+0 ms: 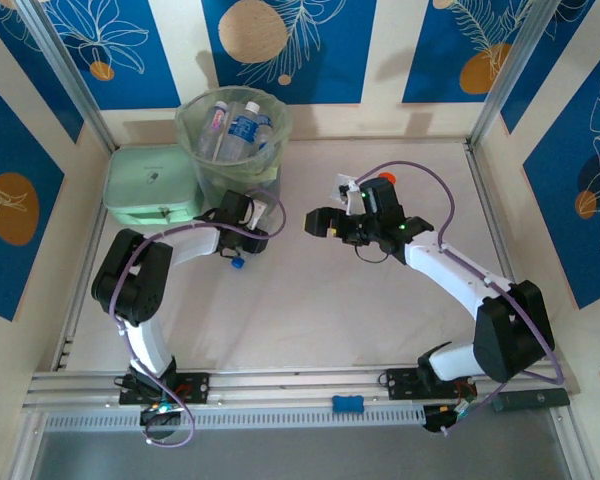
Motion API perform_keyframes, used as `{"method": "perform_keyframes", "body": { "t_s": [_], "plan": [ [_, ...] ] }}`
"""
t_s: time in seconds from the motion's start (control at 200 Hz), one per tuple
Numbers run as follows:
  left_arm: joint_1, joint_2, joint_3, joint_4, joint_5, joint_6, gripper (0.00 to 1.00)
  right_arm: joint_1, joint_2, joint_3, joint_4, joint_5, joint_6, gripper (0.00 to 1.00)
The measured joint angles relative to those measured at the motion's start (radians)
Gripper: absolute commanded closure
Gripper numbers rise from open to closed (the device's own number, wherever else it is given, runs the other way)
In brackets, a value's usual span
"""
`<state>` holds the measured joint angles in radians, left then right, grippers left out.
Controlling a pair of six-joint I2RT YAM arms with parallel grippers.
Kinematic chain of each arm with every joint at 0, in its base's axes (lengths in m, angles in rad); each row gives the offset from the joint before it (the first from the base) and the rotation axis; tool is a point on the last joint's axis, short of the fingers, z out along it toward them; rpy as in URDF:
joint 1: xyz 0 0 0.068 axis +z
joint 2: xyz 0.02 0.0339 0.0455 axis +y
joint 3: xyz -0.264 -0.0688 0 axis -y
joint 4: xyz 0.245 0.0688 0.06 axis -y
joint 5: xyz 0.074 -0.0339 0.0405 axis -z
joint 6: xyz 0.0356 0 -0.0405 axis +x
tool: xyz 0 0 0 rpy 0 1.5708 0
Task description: Put the plastic bottles in the bin
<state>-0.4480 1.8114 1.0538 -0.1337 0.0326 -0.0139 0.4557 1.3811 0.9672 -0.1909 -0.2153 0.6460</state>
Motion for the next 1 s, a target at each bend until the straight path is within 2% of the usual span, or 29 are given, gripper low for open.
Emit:
{"method": "perform_keyframes", "body": {
  "t_s": [0.09, 0.28, 0.615, 0.835, 0.995],
  "plan": [
    [-0.012, 0.000, 0.000, -0.009, -0.003, 0.001, 0.63, -0.008, -0.006, -0.017, 0.001, 0.002, 0.008, 0.01],
    [-0.030, -0.055, -0.028, -0.013, 0.000, -0.024, 0.65, -0.021, -0.011, -0.035, 0.020, 0.002, 0.019, 0.01],
    [-0.035, -0.415, -0.166, -0.025, 0.035, -0.142, 0.66, -0.031, -0.010, -0.048, 0.093, -0.021, 0.040, 0.01],
    [-0.038, -0.618, -0.168, -0.074, 0.088, -0.180, 0.67, -0.048, 0.002, -0.056, 0.138, -0.033, 0.052, 0.01],
    [-0.039, -0.709, -0.130, -0.116, 0.117, -0.198, 0.69, -0.064, 0.013, -0.074, 0.169, -0.051, 0.065, 0.01]
  ]
}}
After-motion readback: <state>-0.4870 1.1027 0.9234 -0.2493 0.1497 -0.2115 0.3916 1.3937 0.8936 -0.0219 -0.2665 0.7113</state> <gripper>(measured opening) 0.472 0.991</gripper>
